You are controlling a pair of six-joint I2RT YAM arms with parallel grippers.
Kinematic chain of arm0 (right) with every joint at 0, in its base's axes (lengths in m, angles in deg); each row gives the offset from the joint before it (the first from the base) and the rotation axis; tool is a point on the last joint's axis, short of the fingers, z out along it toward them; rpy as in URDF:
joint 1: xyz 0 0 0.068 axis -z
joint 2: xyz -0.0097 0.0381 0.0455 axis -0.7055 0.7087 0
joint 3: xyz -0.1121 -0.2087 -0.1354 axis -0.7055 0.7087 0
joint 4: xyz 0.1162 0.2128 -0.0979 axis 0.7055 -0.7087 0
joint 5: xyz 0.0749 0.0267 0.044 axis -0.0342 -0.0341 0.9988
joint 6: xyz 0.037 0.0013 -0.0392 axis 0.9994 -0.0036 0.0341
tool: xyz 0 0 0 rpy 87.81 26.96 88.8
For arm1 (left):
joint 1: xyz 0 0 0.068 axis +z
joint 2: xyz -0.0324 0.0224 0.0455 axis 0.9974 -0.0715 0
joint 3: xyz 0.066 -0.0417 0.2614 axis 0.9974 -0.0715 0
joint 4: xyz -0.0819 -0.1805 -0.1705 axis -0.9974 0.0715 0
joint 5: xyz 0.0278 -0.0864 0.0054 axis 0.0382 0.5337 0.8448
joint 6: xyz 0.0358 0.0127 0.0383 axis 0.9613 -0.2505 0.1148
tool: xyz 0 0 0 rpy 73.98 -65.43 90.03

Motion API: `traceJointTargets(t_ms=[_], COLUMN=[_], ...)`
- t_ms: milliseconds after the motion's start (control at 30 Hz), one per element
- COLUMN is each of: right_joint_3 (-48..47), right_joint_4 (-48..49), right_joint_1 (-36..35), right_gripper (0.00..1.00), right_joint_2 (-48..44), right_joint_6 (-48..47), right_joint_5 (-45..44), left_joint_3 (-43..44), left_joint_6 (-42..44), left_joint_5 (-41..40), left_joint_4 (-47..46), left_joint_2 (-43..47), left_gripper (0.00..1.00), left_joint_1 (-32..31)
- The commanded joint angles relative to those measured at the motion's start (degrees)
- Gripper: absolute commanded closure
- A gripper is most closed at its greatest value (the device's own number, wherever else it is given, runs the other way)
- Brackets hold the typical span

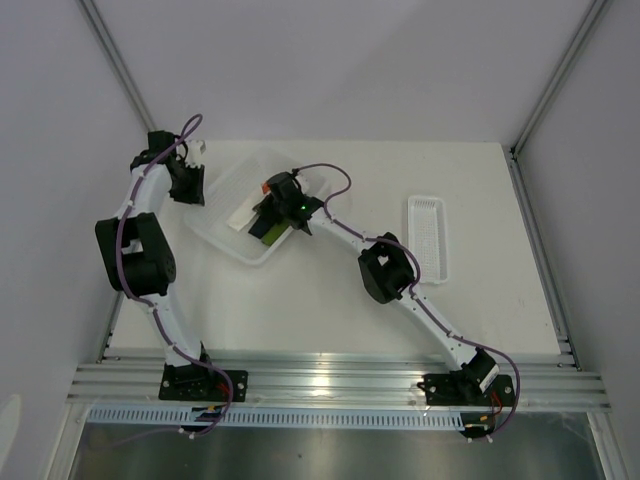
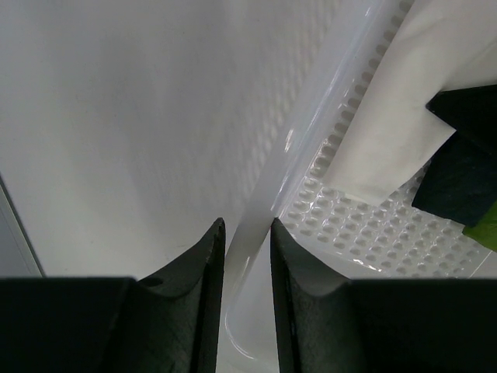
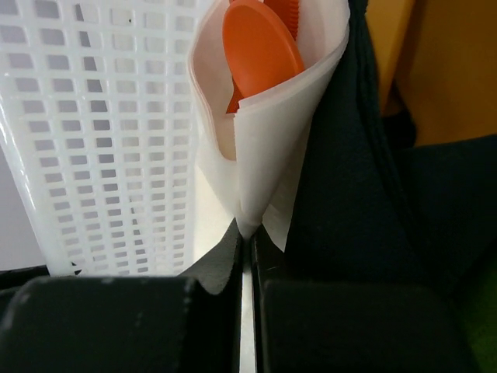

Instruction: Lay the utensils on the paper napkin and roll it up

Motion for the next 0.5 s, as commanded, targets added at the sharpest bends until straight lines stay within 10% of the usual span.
traceJointTargets(t_ms=[0,467], right_joint_3=[-0.9,-0.4], right_joint_4=[-6.4,-6.6], right_joint_1=[0.1,-0.1], right_gripper=[1.0,0.65], right_joint_2=[-0.5,-2.0], right_joint_6=[0.9,0.7], right_joint_5=[-4.2,-6.9], left_joint_3=[-1.8,-1.5], left_joint_6=[-3.0,-2.6], left_joint_5=[-1.7,-4.1], left_joint_4=[-0.1,-0.9], left_joint_2=[1.7,1.4], left_gripper=[0.99,0.99], left_joint_1=[0.3,0.3])
